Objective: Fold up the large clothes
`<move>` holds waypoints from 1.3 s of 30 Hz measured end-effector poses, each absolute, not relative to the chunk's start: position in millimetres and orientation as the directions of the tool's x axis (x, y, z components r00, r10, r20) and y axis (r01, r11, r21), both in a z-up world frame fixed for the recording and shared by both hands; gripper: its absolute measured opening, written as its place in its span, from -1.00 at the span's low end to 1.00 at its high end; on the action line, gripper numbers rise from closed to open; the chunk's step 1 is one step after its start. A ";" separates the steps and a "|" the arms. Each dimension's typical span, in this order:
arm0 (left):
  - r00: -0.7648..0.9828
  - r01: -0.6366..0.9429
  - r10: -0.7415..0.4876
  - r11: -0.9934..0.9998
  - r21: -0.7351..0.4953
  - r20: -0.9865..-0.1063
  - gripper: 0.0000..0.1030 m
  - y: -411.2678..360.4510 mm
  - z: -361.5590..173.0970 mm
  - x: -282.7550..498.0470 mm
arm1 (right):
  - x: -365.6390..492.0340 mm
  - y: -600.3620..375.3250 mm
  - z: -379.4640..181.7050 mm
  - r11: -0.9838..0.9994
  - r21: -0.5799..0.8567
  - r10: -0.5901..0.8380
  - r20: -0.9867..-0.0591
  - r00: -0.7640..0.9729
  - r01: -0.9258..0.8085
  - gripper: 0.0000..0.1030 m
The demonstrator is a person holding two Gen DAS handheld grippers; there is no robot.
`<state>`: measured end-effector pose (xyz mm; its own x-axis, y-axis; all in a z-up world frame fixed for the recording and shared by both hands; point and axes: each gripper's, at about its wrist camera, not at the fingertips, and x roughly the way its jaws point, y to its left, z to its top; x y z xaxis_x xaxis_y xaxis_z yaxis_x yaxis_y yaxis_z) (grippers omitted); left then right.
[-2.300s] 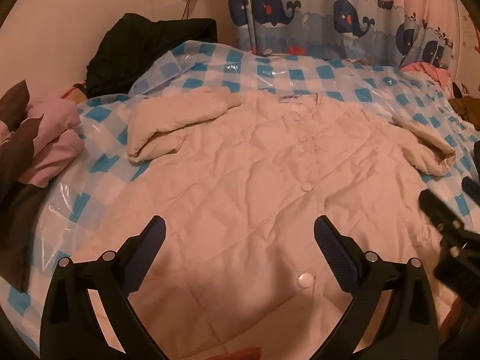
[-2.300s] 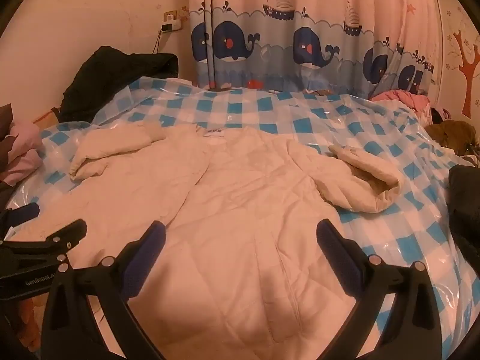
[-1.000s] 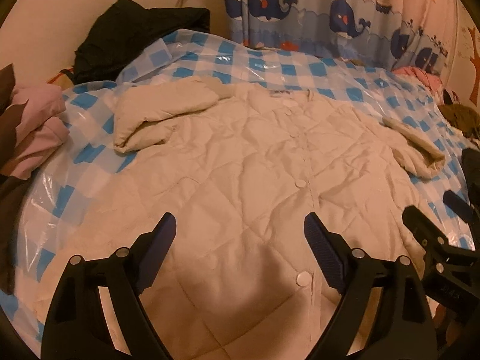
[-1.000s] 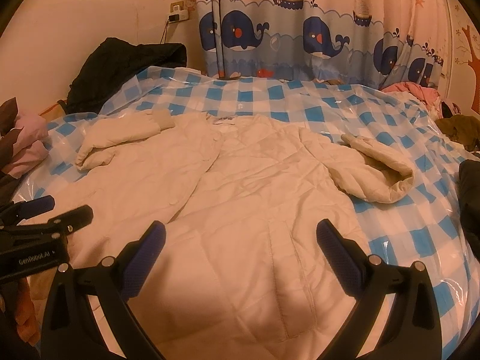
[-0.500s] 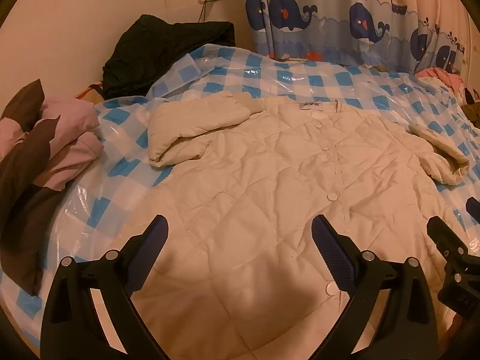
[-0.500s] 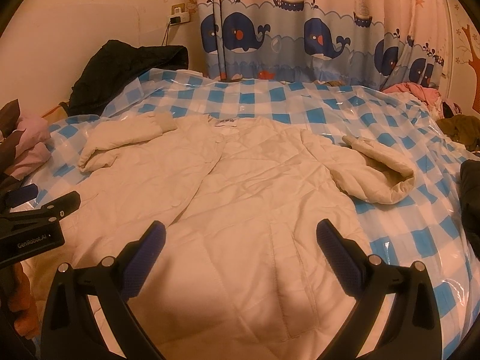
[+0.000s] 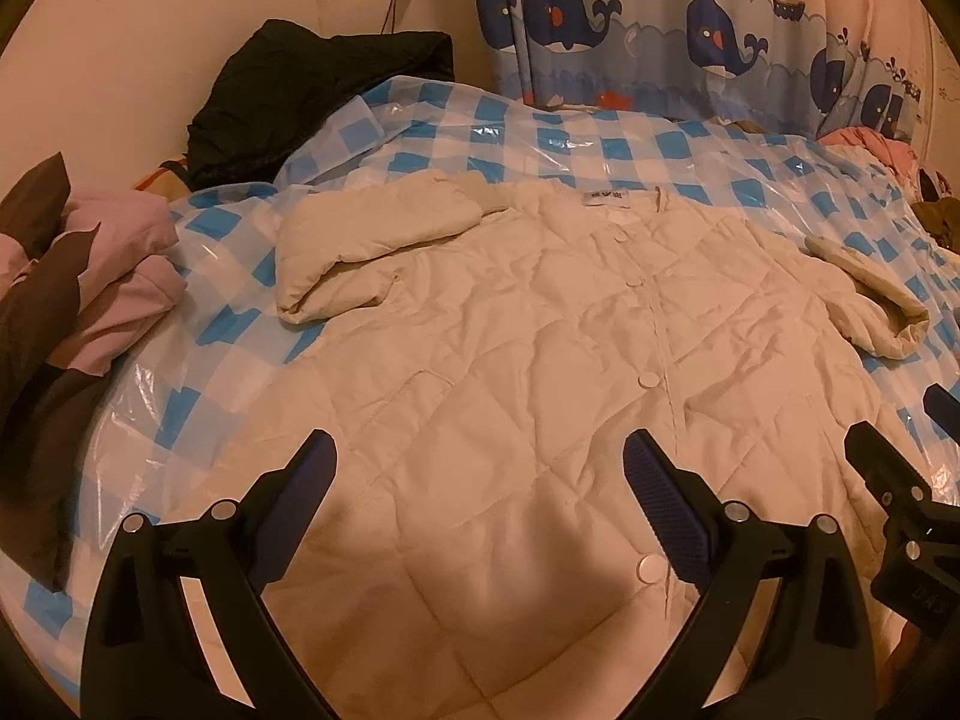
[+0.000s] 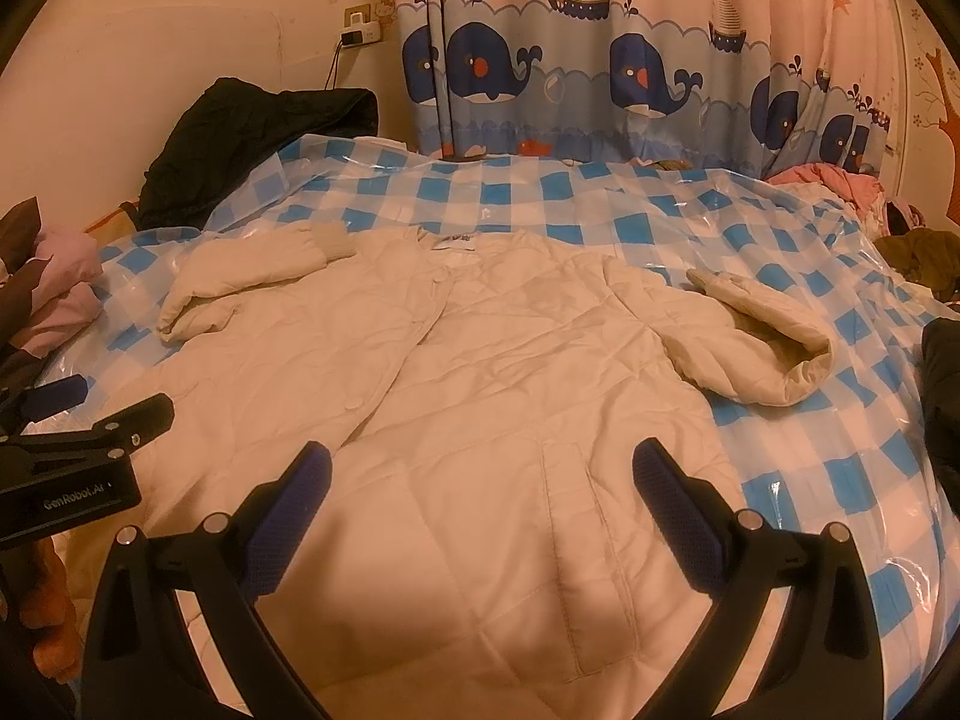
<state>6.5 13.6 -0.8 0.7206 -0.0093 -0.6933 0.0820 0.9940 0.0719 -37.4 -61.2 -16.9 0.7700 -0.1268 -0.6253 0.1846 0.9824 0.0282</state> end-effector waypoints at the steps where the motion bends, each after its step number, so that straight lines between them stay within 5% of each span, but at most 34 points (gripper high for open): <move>1: 0.721 0.081 -0.008 0.994 0.072 -0.693 0.80 13.7 -1.2 6.2 | -37.1 -60.8 -16.8 0.982 0.029 -0.126 -0.626 0.770 0.184 0.88; 39: 0.695 0.104 -0.021 0.992 0.072 -0.719 0.80 9.0 -7.8 8.6 | -37.5 -64.2 -18.3 0.982 0.033 -0.124 -0.630 0.767 0.185 0.88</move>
<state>8.6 9.0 -7.8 0.6947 -0.0206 -0.7191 0.1043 0.9919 0.0723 -37.5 -64.2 -18.3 0.7667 -0.1236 -0.6300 0.1854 0.9821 0.0329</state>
